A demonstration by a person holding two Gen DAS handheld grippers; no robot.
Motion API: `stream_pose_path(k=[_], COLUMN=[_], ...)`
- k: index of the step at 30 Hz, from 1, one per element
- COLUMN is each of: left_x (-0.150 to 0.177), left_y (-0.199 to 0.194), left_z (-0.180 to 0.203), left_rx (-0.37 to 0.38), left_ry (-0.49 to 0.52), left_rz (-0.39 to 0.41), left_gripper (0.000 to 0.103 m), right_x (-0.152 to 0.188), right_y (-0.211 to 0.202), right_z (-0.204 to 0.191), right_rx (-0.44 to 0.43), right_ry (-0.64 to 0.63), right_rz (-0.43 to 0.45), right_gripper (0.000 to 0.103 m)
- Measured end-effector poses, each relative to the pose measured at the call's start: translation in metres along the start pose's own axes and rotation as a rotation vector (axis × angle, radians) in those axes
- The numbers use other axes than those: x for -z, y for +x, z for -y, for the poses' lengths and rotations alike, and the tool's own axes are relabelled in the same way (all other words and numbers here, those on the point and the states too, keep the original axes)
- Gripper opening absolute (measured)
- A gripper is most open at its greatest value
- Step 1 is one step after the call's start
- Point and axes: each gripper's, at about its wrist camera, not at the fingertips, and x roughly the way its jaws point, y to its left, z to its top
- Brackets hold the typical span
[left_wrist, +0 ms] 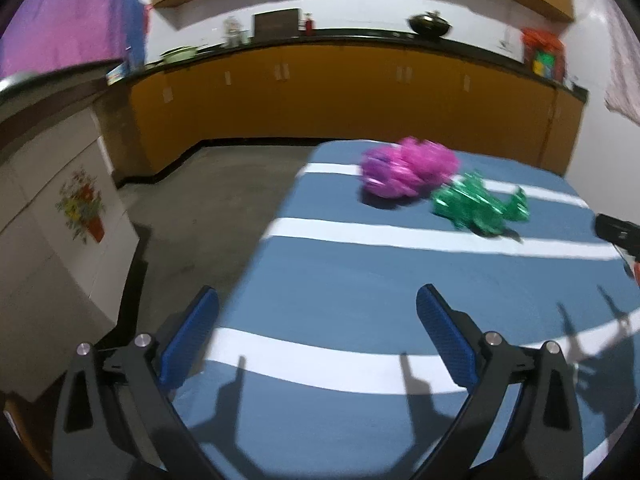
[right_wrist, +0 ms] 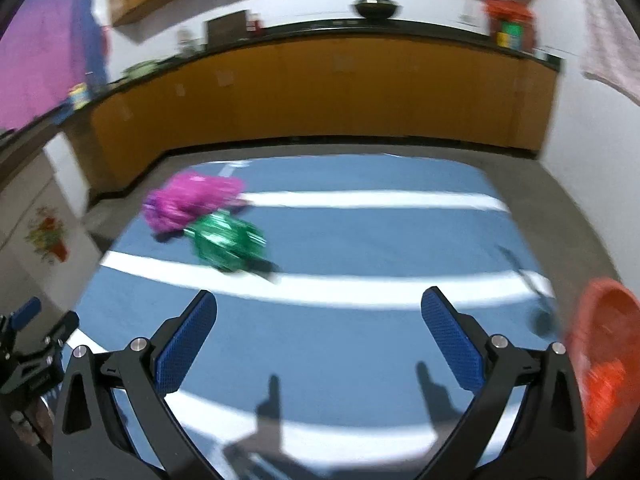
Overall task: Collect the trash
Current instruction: 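Grasp the green bag with the right gripper while the left moves toward the pink bag, then grasp the pink bag with the left gripper while the right holds the green bag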
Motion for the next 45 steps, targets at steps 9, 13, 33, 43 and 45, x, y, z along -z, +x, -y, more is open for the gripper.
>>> stream_pose_path(k=[9, 13, 33, 43, 45], left_x=[-0.008, -0.016, -0.112, -0.126, -0.124], left_y=[0.019, 0.031, 0.137, 0.182, 0.187], left_z=[-0.037, -0.044, 0.05, 0.073, 0.077], left_rx=[-0.048, -0.03, 0.217, 0.31, 0.334], left_ry=[-0.057, -0.082, 0.174, 0.236, 0.246], left_rz=[-0.004, -0.017, 0.001, -0.084, -0.1], left_gripper=[0.098, 0.098, 0.099, 0.098, 0.09], right_x=[-0.03, -0.024, 0.027, 0.033, 0.035], right_y=[0.093, 0.105, 0.041, 0.036, 0.031], right_z=[-0.049, -0.055, 0.055, 0.052, 0.052], right_rx=[-0.039, -0.042, 0.023, 0.009, 0.012], right_ry=[-0.077, -0.133, 0.047, 0.03, 0.029], right_rz=[-0.092, -0.147, -0.176, -0.184, -0.179], right_gripper=[0.101, 0.078, 0.042, 0.042, 0.042])
